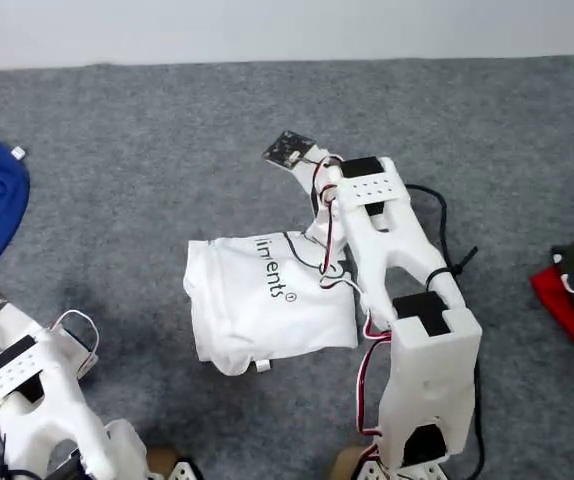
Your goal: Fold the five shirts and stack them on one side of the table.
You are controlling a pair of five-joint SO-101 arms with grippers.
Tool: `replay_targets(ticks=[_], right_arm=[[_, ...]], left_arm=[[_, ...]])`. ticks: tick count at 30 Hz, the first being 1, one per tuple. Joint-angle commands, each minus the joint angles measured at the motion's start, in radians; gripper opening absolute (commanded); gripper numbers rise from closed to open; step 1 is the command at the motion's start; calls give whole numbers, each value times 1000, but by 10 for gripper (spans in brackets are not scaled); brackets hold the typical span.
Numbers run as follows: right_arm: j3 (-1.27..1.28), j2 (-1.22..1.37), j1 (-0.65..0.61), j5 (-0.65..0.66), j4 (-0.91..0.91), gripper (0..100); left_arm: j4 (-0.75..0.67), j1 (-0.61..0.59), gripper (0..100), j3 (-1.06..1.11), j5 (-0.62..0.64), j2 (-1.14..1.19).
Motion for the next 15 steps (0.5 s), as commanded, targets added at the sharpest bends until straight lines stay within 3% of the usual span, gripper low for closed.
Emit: replay_targets(ticks=[1, 8, 15], right_arm=[[-34, -120, -44, 6, 50, 339], [-29, -277, -188, 6, 119, 339], [-32, -157, -294, 6, 1, 339]], left_arm=[[8, -5, 4, 21, 6, -2], [8, -5, 4, 21, 6, -2], [8, -5, 4, 21, 6, -2]])
